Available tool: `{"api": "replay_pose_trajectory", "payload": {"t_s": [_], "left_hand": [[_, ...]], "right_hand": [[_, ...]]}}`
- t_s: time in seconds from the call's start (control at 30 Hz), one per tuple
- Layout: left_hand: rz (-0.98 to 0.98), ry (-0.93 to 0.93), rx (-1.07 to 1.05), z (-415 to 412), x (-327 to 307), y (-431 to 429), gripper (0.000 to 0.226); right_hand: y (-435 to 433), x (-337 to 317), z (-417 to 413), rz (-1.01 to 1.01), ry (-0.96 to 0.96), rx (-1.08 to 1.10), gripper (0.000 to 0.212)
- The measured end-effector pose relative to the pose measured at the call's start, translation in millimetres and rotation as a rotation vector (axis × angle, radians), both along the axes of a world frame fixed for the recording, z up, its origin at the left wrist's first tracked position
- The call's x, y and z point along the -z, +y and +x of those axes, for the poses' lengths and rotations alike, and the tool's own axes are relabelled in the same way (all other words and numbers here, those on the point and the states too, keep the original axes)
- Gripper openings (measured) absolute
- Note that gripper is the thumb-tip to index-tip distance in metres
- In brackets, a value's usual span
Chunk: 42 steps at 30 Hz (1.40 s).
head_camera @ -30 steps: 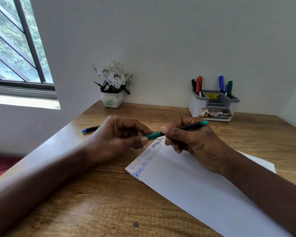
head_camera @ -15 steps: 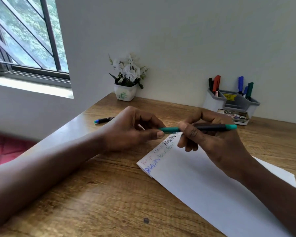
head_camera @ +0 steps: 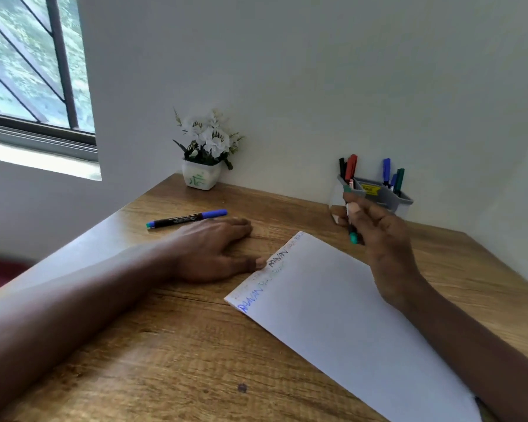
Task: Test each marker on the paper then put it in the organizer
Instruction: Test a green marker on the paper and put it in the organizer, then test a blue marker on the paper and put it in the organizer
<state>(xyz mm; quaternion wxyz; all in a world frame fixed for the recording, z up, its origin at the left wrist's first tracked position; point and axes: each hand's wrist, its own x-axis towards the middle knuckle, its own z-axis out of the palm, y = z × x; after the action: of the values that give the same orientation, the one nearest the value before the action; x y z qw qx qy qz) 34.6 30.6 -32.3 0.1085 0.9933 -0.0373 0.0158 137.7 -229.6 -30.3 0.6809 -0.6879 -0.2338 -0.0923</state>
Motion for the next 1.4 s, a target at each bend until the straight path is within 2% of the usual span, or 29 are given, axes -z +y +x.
{"api": "replay_pose_trajectory", "payload": {"t_s": [0.07,0.13,0.27,0.37,0.4,0.5,0.6,0.63,0.7,0.83,1.0,1.17,1.33,1.4], "left_hand": [[0.008,0.013,0.004,1,0,-1,0.094],[0.017,0.031,0.012,2,1,-1,0.096],[0.030,0.058,0.033,7,6,5,0.113],[0.031,0.061,0.054,11,5,6,0.106],[0.026,0.066,0.063,11,5,6,0.108],[0.035,0.079,0.088,9,4,7,0.132],[0.010,0.032,0.088,11,5,8,0.107],[-0.002,0.038,0.086,12,5,9,0.106],[-0.015,0.044,0.093,14,6,11,0.114],[-0.037,0.027,0.098,14,8,13,0.113],[-0.074,0.027,0.096,16,7,14,0.115],[-0.092,0.010,0.101,17,8,18,0.133],[-0.090,0.042,0.079,14,3,12,0.106],[-0.092,0.051,0.074,14,1,11,0.103]], "right_hand": [[-1,-1,0,-0.017,-0.038,0.109,0.022],[-2,-2,1,-0.053,-0.075,0.185,0.030],[-6,-10,17,-0.019,-0.147,0.249,0.071],[-17,-24,40,-0.050,-0.161,0.377,0.083],[-22,-30,48,-0.076,-0.179,0.436,0.083],[-34,-56,75,-0.111,-0.228,0.576,0.076],[-43,-84,103,-0.193,-0.219,0.701,0.068],[-45,-90,112,-0.239,-0.207,0.719,0.065],[-44,-99,126,-0.332,-0.202,0.741,0.062],[-34,-99,138,-0.538,-0.309,0.767,0.059],[-32,-99,152,-0.618,-0.351,0.813,0.059],[-40,-90,160,-0.683,-0.350,0.757,0.059],[-48,-59,169,-0.804,-0.271,0.743,0.049],[-52,-53,173,-0.861,-0.245,0.733,0.050]]}}
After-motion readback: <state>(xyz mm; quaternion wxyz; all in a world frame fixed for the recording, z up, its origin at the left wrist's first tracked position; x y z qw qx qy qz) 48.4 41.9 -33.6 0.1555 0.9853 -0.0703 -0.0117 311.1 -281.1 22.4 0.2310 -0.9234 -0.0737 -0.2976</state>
